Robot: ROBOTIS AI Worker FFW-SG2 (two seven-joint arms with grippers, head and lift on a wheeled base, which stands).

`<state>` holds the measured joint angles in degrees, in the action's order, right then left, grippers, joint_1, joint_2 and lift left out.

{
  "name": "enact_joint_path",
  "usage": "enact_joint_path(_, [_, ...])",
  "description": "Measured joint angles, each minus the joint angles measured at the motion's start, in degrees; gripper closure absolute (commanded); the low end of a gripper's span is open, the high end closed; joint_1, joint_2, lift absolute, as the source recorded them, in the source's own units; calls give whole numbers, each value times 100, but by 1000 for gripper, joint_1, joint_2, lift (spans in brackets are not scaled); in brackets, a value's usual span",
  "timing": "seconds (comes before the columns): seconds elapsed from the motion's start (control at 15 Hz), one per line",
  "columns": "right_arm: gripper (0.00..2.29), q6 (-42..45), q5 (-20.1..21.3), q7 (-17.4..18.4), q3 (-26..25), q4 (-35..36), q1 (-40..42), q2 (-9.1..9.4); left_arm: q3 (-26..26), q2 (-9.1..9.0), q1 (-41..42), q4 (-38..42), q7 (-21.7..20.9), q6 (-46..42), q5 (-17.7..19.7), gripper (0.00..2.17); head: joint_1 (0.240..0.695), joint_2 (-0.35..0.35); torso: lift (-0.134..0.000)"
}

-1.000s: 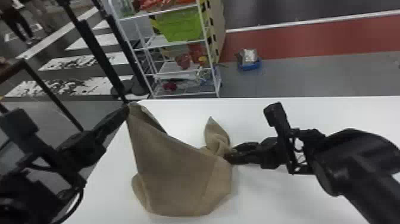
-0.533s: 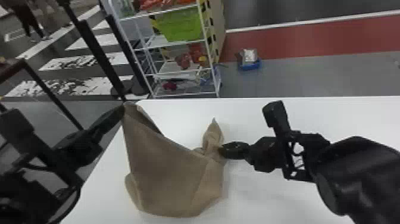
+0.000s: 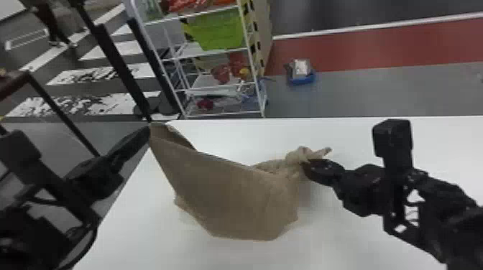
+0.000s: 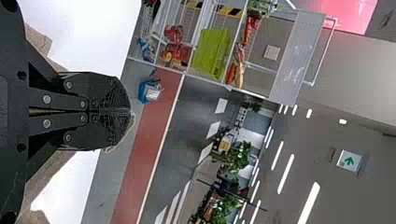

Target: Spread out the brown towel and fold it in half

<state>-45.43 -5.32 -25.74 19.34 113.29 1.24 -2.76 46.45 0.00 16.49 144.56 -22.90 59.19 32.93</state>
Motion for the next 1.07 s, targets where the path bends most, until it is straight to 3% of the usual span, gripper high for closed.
enact_joint_path(0.27, [1767, -140, 753, 927, -296, 729, 869, -223, -3, 0, 48, 44, -29, 1, 21, 1615, 695, 350, -124])
enact_joint_path(0.47, [1764, -98, 802, 1331, -736, 1234, 1322, -442, 22, 0, 107, 88, -21, 2, 45, 1615, 695, 350, -124])
enact_joint_path(0.8, [1757, -285, 804, 1756, -1391, 2481, 2213, -477, -37, 0, 167, 206, 42, 18, 49, 1615, 695, 295, -124])
enact_joint_path(0.93, [1430, -871, 790, 2259, -1397, 2762, 2143, -473, -115, 0, 170, 214, 97, 18, 41, 1615, 695, 262, -124])
enact_joint_path(1.0, [1001, -1435, 789, 2530, -1356, 2660, 1804, -471, -157, 0, 170, 218, 107, 17, 29, 1615, 695, 241, -124])
enact_joint_path(1.07, [235, -2281, 852, 2778, -1259, 2310, 1251, -471, -210, 0, 170, 221, 115, 9, 13, 1615, 695, 219, -124])
